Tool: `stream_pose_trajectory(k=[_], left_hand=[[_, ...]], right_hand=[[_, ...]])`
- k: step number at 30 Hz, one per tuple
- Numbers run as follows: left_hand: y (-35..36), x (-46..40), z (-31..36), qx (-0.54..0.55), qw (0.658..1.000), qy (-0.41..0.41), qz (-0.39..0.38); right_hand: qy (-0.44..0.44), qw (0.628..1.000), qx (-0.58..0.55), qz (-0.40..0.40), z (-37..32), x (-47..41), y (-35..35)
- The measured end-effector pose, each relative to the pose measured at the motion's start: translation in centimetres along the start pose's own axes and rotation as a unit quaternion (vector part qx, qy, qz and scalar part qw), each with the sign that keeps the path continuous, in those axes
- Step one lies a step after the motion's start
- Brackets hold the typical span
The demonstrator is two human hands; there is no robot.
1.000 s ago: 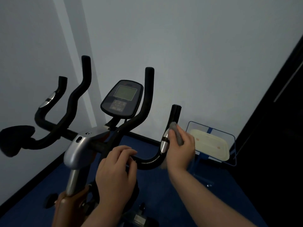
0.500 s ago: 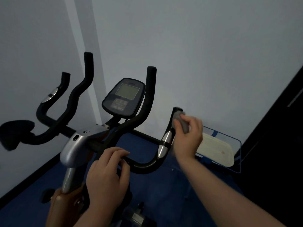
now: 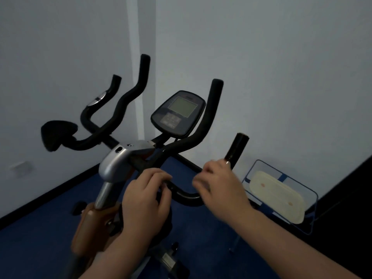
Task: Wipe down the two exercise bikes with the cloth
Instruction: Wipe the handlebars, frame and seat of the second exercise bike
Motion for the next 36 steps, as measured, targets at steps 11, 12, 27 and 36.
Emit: stream_pose_trajectory(k=[11,12,27,36], left_hand=[[-1.5,2.2,-2.9,0.036,0.970,-0.215,0.103],[-1.4,2.2,-3.0,0.037,0.968,-0.226,0.101],[-1.2,3.0,-3.5,0.048,0.950,-0.286,0.112],[-1.1,3.4,-4.0,0.102,0.933,-0.327,0.110]], right_hand=[[-0.059,0.973,-0.197,-0.108,-0.8,-2.0,0.6],[-0.049,0.971,-0.209,-0.102,-1.4,-3.1,1.3],[-0.014,0.954,-0.287,-0.082,-3.0,-5.7,4.1],[0.101,0.945,-0.291,-0.111,-6.1,-4.4,3.9]])
Point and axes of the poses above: each hand's wrist, its own x-axis away from the middle knuckle, its own y-axis out of the palm, z = x × y, the point moved 2 cm from there along -x, towards the middle knuckle, and after that the axes turned 15 degrees about -y, right-handed, at the moved point
